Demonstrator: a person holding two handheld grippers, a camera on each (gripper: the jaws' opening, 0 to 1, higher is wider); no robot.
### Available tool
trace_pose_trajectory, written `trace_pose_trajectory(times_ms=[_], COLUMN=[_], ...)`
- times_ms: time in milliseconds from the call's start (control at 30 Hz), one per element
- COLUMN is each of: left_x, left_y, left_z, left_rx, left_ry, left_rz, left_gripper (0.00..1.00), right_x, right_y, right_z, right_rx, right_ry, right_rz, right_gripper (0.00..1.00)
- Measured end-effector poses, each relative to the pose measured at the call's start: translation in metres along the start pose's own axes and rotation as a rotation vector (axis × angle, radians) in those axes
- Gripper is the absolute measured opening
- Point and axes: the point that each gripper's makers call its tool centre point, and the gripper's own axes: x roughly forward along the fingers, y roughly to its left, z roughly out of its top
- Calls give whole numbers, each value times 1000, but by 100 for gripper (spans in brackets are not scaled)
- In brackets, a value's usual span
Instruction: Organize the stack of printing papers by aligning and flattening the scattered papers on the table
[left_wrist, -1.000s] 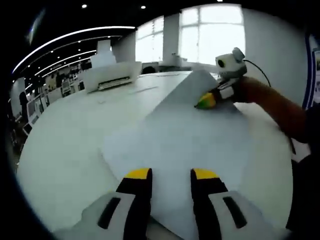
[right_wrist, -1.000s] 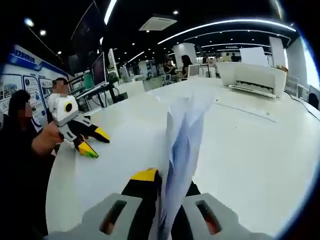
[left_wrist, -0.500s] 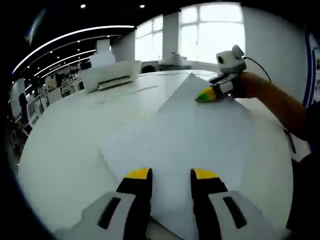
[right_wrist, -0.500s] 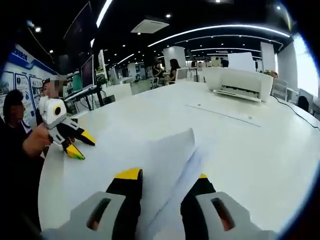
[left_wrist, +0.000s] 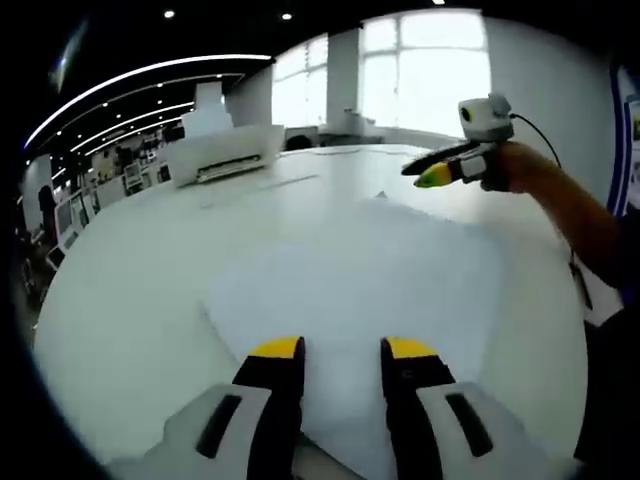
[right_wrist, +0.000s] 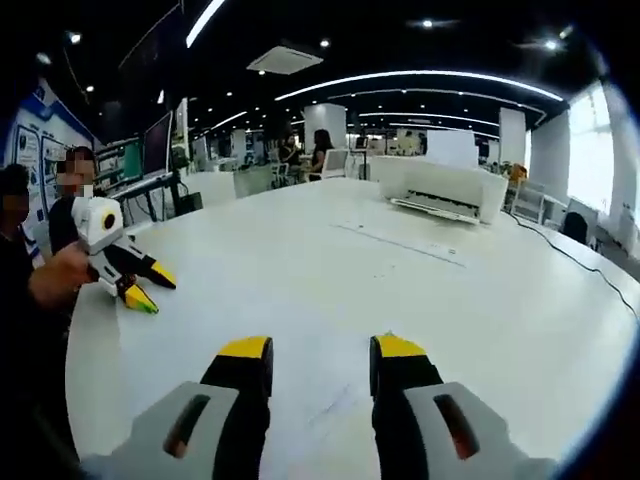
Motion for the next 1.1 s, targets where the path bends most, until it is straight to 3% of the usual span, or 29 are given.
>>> trace_pose_trajectory(times_ms=[200,367,633,1100], left_x=[0,-1,-13,-38], left_y=[-1,4,3,3], left_z=[1,3,15,21], left_rx=[-2,-17,-33,-80], left_ry=[3,-16,-65,-117], left_rz=[0,33,23,3], left_gripper=[34,42,42,42], right_x=[-10,-14,-18,-24], right_y=[14,28,40,52], right_z=[3,5,6,5], right_rx=[-8,-14,-29,-25], right_ry=[-17,-29,-39,-53], right_rz=[12,37,57,59], right_gripper=[34,33,32,31])
